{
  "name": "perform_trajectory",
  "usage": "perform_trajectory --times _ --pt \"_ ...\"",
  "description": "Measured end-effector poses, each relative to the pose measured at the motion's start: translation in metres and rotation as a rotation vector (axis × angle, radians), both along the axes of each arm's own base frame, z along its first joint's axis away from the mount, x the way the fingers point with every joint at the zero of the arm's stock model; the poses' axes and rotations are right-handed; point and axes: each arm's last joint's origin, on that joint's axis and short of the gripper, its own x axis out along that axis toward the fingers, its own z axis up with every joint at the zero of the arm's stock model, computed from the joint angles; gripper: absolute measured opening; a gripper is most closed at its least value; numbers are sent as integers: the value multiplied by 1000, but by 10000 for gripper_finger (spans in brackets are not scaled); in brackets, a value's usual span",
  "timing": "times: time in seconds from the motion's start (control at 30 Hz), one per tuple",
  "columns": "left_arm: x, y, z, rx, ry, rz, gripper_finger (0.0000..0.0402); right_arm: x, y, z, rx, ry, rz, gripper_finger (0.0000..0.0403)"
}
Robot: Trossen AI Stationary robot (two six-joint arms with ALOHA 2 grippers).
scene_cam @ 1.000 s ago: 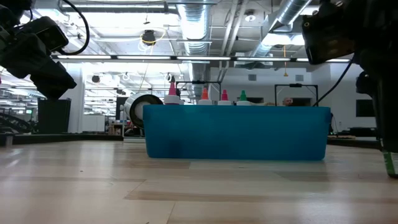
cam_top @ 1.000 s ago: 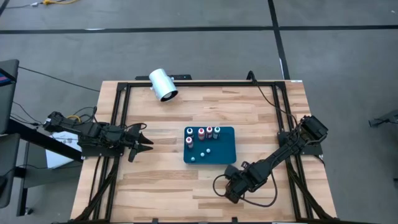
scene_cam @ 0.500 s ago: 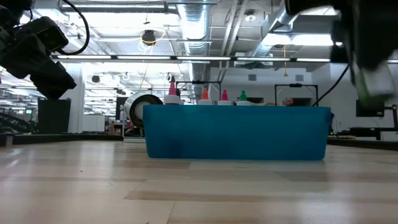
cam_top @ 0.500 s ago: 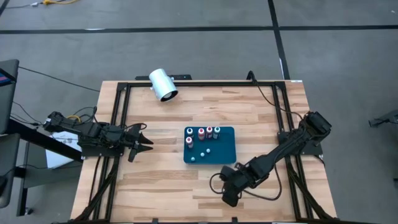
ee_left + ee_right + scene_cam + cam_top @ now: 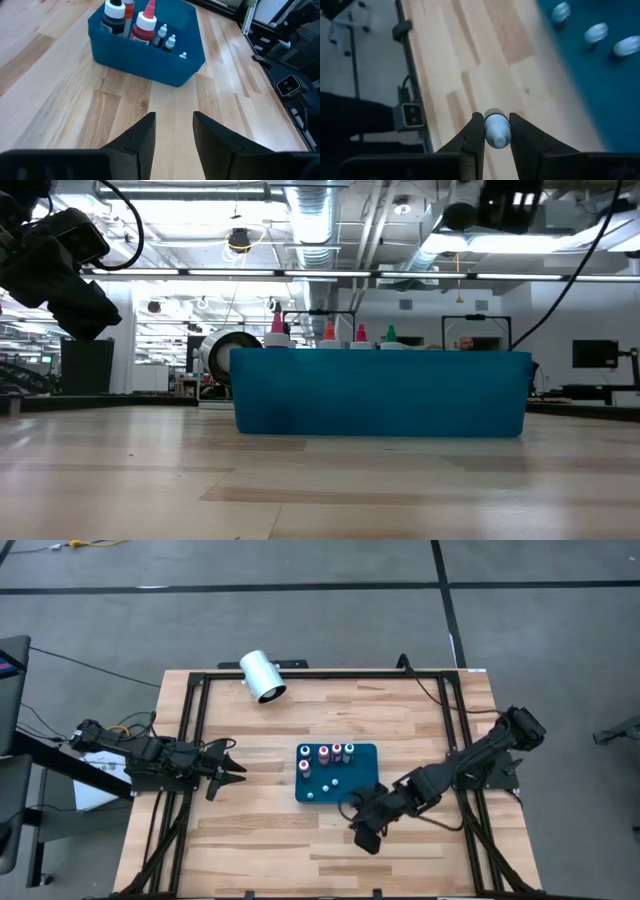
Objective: Pick & Place food coloring
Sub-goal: Put the small green food coloring bottle into the blue bin
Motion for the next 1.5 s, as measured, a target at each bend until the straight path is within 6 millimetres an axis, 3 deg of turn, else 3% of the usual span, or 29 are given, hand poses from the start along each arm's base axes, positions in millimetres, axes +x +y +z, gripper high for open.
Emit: perform_trajectory --times 0.37,0.83,0.97,1.33,1.5 --pt "0 0 0 4 3 0 122 9 -38 14 -41 -55 -63 65" --pt "1 -2 3 74 -43 -99 122 9 -75 5 -183 61 -212 65" --pt "3 -5 10 97 -127 -180 122 8 -80 4 -197 83 -228 66" --pt "5 -5 18 127 -217 -185 122 5 -84 -2 -275 143 -247 66" --pt "4 -4 21 147 -253 -160 122 13 -82 -20 -328 189 -232 66"
